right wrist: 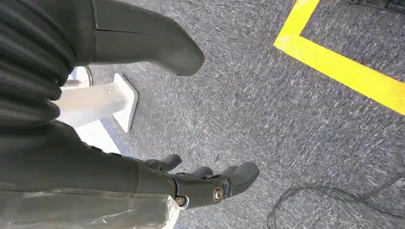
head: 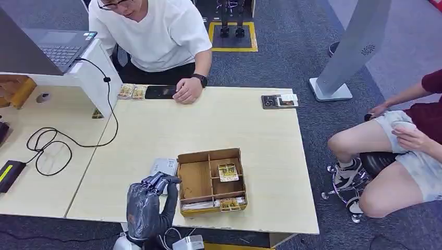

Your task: Pass the card to the sensor for recognition and then transmit it.

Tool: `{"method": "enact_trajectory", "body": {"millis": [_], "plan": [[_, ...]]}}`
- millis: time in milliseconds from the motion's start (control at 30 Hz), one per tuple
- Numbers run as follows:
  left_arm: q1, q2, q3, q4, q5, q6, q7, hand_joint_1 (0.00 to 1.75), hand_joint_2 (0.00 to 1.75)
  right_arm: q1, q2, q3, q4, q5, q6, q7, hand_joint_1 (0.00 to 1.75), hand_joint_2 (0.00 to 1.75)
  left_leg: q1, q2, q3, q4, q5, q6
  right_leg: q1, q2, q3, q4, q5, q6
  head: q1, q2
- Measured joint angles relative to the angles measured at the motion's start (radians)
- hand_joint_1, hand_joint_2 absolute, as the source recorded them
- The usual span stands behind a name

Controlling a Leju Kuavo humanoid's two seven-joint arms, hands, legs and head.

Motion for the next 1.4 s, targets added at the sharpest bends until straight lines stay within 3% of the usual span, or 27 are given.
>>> {"method": "enact_trajectory", "body": {"millis": [267,400,633,667,700,767,900,1000,1133,1400], "plan": [[0.009,-0.024,0.03,0.0,0.023,0.0,0.001,1.75,1.75,0.005,0.002,0.009,-0.006,-0.001,0.002,0.001,0.0,1.75,0.0,0.0,0.0,0.0,0.0,0.0,0.0,0.0,0.0,0.0,0.0,0.0,0.0,0.0],[-0.006,-0.021,0.03,0.004,0.096,0.0,0.037,1.75,1.75,0.007,0.002,0.015,-0.01,-0.001,0.005,0.002,0.0,1.75,0.0,0.0,0.0,0.0,0.0,0.0,0.0,0.0,0.0,0.0,0.0,0.0,0.0,0.0],[-0.03,-0.017,0.03,0.011,0.107,0.0,0.06,1.75,1.75,0.002,0.002,0.013,-0.009,0.03,-0.002,-0.012,0.0,1.75,0.0,0.0,0.0,0.0,0.0,0.0,0.0,0.0,0.0,0.0,0.0,0.0,0.0,0.0],[-0.032,-0.016,0.03,0.011,0.114,0.0,0.05,0.58,1.75,0.001,0.002,0.011,-0.009,0.035,-0.002,-0.015,0.0,1.75,0.0,0.0,0.0,0.0,0.0,0.0,0.0,0.0,0.0,0.0,0.0,0.0,0.0,0.0],[-0.034,-0.016,0.03,0.011,0.124,0.0,0.035,0.03,1.75,0.0,0.002,0.01,-0.008,0.038,-0.003,-0.021,0.0,1.75,0.0,0.0,0.0,0.0,0.0,0.0,0.0,0.0,0.0,0.0,0.0,0.0,0.0,0.0],[-0.037,-0.011,0.03,0.011,0.129,0.0,-0.025,0.0,1.75,-0.004,0.002,0.002,-0.007,0.058,-0.003,-0.039,0.0,1.75,0.0,0.0,0.0,0.0,0.0,0.0,0.0,0.0,0.0,0.0,0.0,0.0,0.0,0.0],[-0.029,-0.002,0.03,0.011,0.174,0.0,-0.239,0.0,1.75,-0.017,0.002,-0.033,0.001,0.098,-0.002,-0.083,0.0,1.75,0.0,0.0,0.0,0.0,0.0,0.0,0.0,0.0,0.0,0.0,0.0,0.0,0.0,0.0],[-0.014,0.006,0.03,0.011,0.212,0.0,-0.333,0.0,1.75,-0.02,0.002,-0.056,0.004,0.108,0.0,-0.098,0.0,1.75,0.0,0.0,0.0,0.0,0.0,0.0,0.0,0.0,0.0,0.0,0.0,0.0,0.0,0.0],[-0.004,0.018,0.017,0.011,0.251,0.0,-0.394,0.0,1.75,-0.021,0.002,-0.074,0.006,0.104,0.006,-0.107,0.0,1.75,0.0,0.0,0.0,0.0,0.0,0.0,0.0,0.0,0.0,0.0,0.0,0.0,0.0,0.0],[-0.006,0.06,-0.038,0.011,0.267,0.0,-0.416,0.0,1.75,-0.021,0.002,-0.082,0.005,0.096,0.016,-0.107,0.0,1.75,0.0,0.0,0.0,0.0,0.0,0.0,0.0,0.0,0.0,0.0,0.0,0.0,0.0,0.0]]}}
